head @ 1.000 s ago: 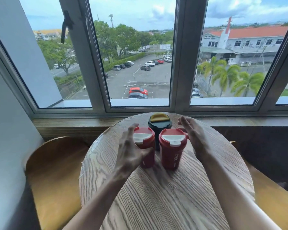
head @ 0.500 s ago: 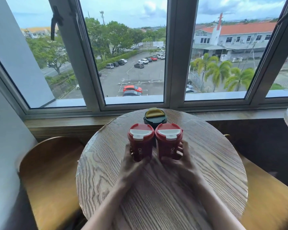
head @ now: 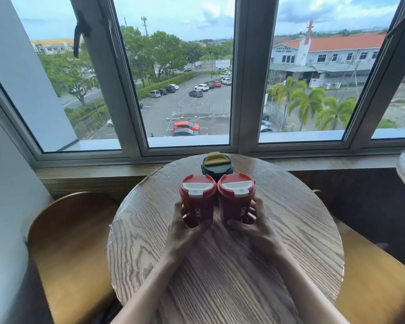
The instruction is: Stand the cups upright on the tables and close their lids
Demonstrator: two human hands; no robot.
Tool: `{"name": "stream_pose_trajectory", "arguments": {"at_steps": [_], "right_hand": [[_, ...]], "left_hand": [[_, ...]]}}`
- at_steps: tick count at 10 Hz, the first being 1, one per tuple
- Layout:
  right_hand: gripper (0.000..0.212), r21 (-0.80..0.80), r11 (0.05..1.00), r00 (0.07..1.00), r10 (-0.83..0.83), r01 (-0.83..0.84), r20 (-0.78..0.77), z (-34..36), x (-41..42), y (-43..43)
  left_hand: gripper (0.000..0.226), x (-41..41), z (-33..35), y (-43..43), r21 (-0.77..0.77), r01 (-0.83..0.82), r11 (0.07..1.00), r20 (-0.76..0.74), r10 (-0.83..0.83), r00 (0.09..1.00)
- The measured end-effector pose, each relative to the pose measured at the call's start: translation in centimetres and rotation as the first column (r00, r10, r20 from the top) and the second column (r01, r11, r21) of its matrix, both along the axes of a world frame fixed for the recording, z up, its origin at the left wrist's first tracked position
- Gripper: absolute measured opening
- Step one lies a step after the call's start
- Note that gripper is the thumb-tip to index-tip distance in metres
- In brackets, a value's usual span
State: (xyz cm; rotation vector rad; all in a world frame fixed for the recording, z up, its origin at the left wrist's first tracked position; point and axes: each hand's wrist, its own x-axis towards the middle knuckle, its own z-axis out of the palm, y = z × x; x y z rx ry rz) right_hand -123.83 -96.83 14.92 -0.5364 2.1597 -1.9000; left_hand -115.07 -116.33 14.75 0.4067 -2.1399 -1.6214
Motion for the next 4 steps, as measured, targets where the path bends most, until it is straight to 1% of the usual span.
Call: {"name": "stream_pose_trajectory", "arguments": {"at_steps": [1, 2, 3, 4], "right_hand": [[0.078, 0.154, 0.988, 1.0, 0.029, -0.03, 0.008, 0.6, 0.1, 1.0], [0.092, 0.24, 0.969, 0.999, 0.046, -0.05, 0.019, 1.2, 0.9, 2.4], [0.077, 0.248, 0.969, 1.0, -0.016, 0.019, -0.015, 0.7, 2.3, 4.9], [0.042, 0.27, 0.956, 0.992, -0.098, 0.117, -0.085, 0.4, 5.9, 8.3]], "left_hand": [[0.088, 0.4, -0.3, -0.3, -0.076, 0.004, 0.997, 0.035, -0.001, 0.999], [0.107, 2.5, 0.3, 0.4, -0.207, -0.065, 0.976, 0.071, 0.081, 0.994], [0.087, 5.4, 0.6, 0.8, -0.266, -0.159, 0.951, 0.045, 0.177, 0.983], [0.05, 10.1, 0.9, 1.2, -0.27, -0.294, 0.917, 0.012, 0.309, 0.951]]}}
